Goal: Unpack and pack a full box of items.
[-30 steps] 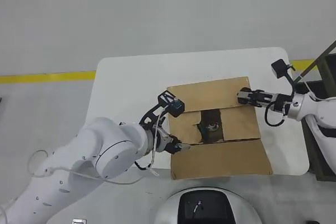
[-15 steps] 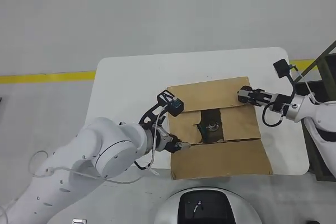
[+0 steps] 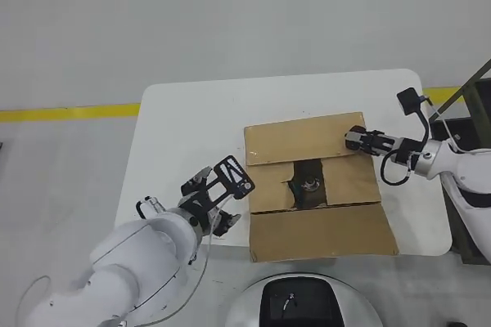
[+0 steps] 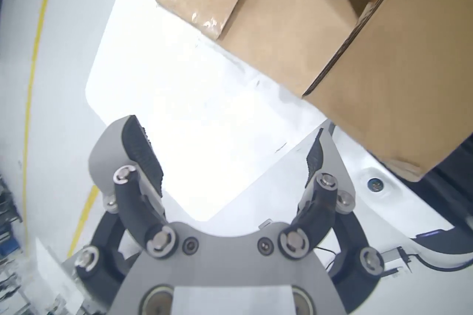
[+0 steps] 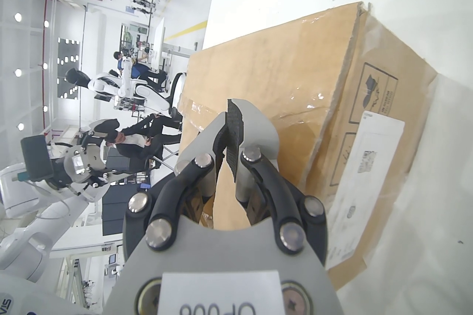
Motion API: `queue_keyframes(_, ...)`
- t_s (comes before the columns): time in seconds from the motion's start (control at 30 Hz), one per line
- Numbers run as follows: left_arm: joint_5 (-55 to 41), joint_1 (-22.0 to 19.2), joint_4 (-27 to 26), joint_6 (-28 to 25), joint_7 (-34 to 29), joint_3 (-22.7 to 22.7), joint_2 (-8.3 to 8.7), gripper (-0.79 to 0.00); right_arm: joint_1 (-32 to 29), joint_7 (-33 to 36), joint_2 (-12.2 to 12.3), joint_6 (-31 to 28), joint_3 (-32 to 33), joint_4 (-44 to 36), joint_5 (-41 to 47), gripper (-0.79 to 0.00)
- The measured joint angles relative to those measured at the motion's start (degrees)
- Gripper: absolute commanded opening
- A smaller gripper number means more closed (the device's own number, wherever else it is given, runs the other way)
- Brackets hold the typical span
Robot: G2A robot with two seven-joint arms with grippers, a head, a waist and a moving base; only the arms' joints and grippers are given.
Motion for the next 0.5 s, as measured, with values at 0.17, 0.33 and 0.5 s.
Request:
queue_keyframes(0.17, 8.1, 7.5, -0.1, -0.6, 1.9, 1.2, 0.93, 0.000, 0.0, 0.0, 0.0, -0.4, -0.6, 0.7, 0.4, -0.785)
queue_keyframes(0.33, 8.9, 12.6, -0.1, -0.4, 7.2, 1.2, 1.03, 0.000, 0.0, 0.0, 0.0, -0.5, -0.8, 1.2, 0.7, -0.785)
queue_keyframes(0.5, 10.5, 15.7, -0.1, -2.7, 11.8, 2.4, 0.69, 0.000, -0.1, -0.1, 0.0, -0.4, -1.0, 1.3, 1.2, -0.785)
